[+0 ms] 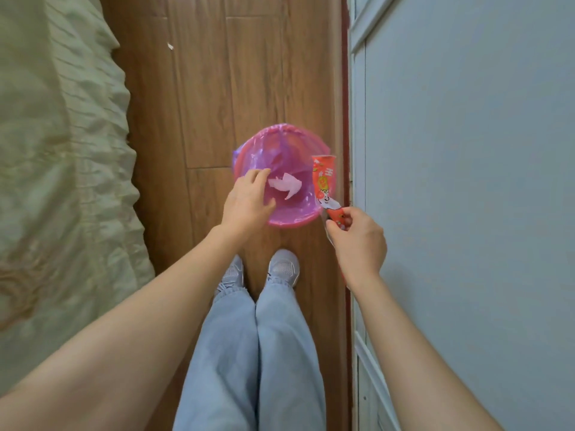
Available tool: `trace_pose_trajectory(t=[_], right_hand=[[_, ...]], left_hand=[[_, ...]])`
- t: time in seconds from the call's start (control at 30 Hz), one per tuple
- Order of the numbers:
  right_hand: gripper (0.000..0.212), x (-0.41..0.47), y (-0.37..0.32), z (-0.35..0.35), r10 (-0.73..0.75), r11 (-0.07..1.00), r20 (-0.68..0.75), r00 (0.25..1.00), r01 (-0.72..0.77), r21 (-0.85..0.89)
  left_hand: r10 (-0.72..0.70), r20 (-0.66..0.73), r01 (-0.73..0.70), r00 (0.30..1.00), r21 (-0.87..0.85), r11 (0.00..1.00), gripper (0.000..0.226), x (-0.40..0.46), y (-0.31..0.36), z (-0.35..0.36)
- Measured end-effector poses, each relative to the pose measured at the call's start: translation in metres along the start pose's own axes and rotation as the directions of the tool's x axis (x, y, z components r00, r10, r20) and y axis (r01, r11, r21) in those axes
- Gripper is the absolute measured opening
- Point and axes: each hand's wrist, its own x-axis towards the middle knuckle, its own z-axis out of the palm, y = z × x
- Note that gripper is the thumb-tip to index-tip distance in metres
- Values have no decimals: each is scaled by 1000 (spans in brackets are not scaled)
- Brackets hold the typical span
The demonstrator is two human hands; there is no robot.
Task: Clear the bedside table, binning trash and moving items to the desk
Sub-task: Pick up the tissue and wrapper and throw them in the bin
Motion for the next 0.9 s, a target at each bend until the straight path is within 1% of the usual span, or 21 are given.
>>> trace_pose_trajectory(t=[0.03,0.1,0.2,0.27,0.33,0.43,0.5,0.57,0.63,0.7,0.8,0.9], right_hand=[[21,3,-3,3,-6,999,20,1000,7,-34],[21,11,-9,12,-34,991,55,998,41,-124],[23,26,-18,31,-94,950,139,986,131,-283],[24,38,-28,46,-131,904,207,970,203,-377],[26,52,-39,60,-151,859,253,955,254,-445],[40,68,-53,74,-85,814,331,940,257,-521],[55,71,-60,77,-63,822,371,926,259,-507],[63,65,-67,72,-149,829,379,913,324,-455],[64,48,-75,58,-300,824,332,894,419,-382],[64,23,-84,38,-408,823,262,875,476,-310],[65,-23,-96,-1,-479,817,203,854,518,-251],[66,-70,-111,-52,-507,818,156,848,530,-223]], left_hand=[[71,-40,-67,997,95,993,56,-3,-2,-6],[208,-100,-175,973,267,948,53,-8,-7,-17],[312,-138,-234,940,406,883,46,-15,-16,-30],[322,-147,-232,935,434,871,44,-19,-23,-35],[292,-153,-199,944,443,874,43,-21,-32,-37],[239,-175,-140,955,444,885,39,-26,-44,-42],[227,-205,-121,952,430,895,37,-32,-47,-50],[213,-235,-104,948,402,910,36,-38,-46,-62],[192,-270,-78,944,383,921,35,-47,-44,-76],[164,-292,-48,942,366,929,35,-59,-39,-93],[120,-315,-2,942,349,937,40,-87,-23,-131],[86,-329,29,940,329,944,43,-123,4,-177]])
